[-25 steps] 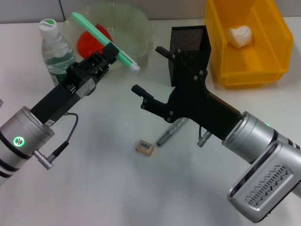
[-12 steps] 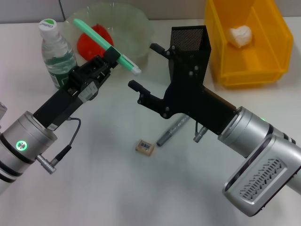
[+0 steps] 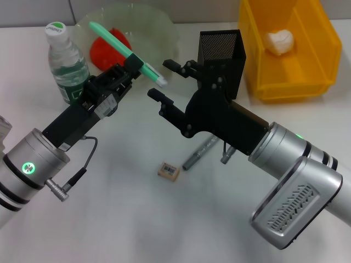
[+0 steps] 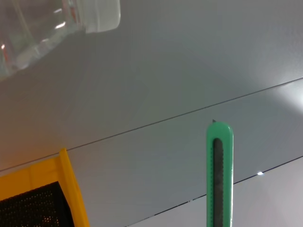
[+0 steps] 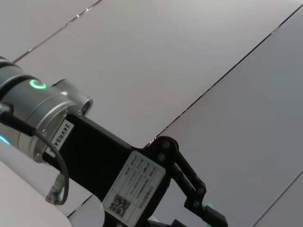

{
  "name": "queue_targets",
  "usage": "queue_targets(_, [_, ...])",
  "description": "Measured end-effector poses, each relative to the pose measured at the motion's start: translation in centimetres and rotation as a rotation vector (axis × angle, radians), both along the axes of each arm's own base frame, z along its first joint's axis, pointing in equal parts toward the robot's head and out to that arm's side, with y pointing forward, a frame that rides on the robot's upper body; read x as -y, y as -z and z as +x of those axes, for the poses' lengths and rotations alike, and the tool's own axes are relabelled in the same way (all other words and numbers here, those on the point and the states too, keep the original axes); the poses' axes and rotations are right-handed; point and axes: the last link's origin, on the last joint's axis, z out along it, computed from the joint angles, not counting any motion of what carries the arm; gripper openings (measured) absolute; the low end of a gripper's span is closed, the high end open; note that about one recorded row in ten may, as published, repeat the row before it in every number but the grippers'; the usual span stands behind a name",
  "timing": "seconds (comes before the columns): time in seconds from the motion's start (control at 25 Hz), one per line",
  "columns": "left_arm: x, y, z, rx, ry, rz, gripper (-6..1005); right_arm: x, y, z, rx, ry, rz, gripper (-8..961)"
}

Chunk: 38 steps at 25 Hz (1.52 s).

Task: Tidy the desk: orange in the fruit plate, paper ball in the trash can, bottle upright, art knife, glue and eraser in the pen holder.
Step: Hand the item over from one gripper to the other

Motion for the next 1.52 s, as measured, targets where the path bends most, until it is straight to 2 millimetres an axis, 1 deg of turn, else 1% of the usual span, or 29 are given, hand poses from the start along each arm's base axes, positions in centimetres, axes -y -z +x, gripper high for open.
queue_targets(0.24, [-0.04, 0.0, 0.04, 0.0, 0.001, 0.0, 275, -0.17, 0.02, -0.23, 0.0, -0.002, 0.009, 505])
queue_targets(0.68, [-0.26, -0.07, 0.12, 0.002, -0.002, 0.006, 279, -0.52, 0.21, -0.53, 0.021, -0.011, 0.021, 495])
queue_targets(0.8, [-0.22, -0.06, 0.01, 0.001, -0.007, 0.006, 280, -0.58, 0.25, -0.53, 0.025, -0.01, 0.021, 406])
queue_targets(1.52, [-0.25, -0.03, -0.14, -0.004, -0.017, 0.008, 285, -1.01, 0.31, -0.79, 0.03, -0.005, 0.024, 361])
